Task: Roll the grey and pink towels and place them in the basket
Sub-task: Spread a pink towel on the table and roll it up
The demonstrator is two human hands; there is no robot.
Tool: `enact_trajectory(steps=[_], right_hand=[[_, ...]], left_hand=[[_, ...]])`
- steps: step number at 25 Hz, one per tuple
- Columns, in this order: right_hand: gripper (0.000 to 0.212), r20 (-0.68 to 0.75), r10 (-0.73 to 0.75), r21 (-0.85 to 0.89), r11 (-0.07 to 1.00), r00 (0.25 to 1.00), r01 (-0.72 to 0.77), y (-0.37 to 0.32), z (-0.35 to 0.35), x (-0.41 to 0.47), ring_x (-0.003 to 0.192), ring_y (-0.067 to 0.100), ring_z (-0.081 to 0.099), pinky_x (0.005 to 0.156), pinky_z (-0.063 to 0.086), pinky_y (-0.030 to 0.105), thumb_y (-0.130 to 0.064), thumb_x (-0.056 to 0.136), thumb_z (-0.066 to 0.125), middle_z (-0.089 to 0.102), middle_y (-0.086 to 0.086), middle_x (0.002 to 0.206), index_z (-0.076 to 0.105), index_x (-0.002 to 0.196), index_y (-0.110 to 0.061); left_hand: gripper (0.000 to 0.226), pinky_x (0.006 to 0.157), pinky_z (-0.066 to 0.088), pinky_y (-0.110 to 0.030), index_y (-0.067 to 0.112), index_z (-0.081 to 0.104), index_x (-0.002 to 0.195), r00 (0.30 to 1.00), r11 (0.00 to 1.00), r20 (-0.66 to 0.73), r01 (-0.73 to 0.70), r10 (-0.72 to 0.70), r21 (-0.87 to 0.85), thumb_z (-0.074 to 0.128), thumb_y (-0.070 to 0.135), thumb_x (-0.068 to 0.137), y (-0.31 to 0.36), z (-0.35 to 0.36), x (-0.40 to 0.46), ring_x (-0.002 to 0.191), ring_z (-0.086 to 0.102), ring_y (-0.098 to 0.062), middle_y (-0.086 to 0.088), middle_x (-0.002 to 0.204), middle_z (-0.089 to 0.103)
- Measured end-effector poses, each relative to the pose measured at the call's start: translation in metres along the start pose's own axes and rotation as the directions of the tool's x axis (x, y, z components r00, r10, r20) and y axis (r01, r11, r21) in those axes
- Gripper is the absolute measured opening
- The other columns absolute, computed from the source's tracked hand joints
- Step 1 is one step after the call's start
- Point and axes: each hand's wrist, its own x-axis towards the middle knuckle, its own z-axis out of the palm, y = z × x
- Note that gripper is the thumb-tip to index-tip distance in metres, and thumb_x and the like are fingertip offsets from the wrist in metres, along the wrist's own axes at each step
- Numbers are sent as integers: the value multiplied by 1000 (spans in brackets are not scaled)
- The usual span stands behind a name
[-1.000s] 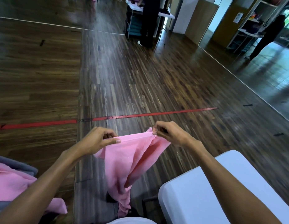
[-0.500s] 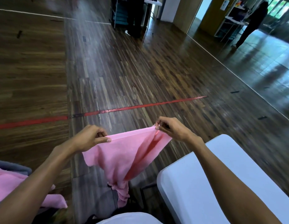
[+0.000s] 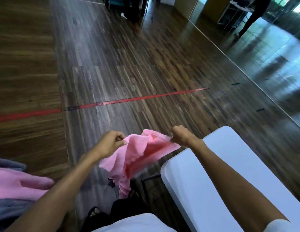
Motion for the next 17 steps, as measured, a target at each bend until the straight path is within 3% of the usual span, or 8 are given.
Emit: enact_trajectory(steps=[3,5,8,11,14,17], right_hand=[[25,-9,194,-111,975,981,-194,27,12,-5,104,36,63,70,41,31,-6,86,55,63,17,115,64,109,-7],[27,-73,268,-126,953,961,-275,50,12,-5,106,36,62,70,40,32,-6,86,50,64,16,115,64,109,-8],[15,-124,348,79,937,929,-341,98,4,0,96,36,64,68,41,31,-13,87,56,67,17,103,68,95,-9],[14,-186,419,285,888,889,-360,162,-10,5,79,32,66,64,41,28,-4,86,57,71,20,86,69,80,-3],[17,-271,437,326,880,858,-345,230,-26,15,84,30,66,65,37,25,1,81,57,73,18,86,74,85,-1],[18,-343,454,413,859,822,-302,300,-32,42,91,31,69,78,48,29,0,82,62,74,20,92,76,93,0]], left_hand=[[11,65,41,-26,17,68,73,997,998,46,56,-55,-23,74,15,82,-5,32,12,63,52,-14,-9,69,69],[12,60,38,-28,19,67,74,998,998,19,58,-57,-26,72,20,84,0,49,15,56,45,-14,2,57,59],[16,57,36,-30,30,60,73,990,994,-92,107,-108,-11,67,29,88,14,74,22,51,40,-8,14,48,51],[19,62,44,-30,39,59,70,980,984,-96,179,-177,17,67,36,86,27,101,31,61,52,-13,20,51,56],[6,64,44,-29,35,70,79,968,975,-136,219,-212,38,69,34,86,49,133,45,76,64,-20,9,71,70],[5,54,34,-17,24,74,85,931,954,-229,297,-283,32,70,27,86,69,177,56,65,57,-14,-1,73,70]])
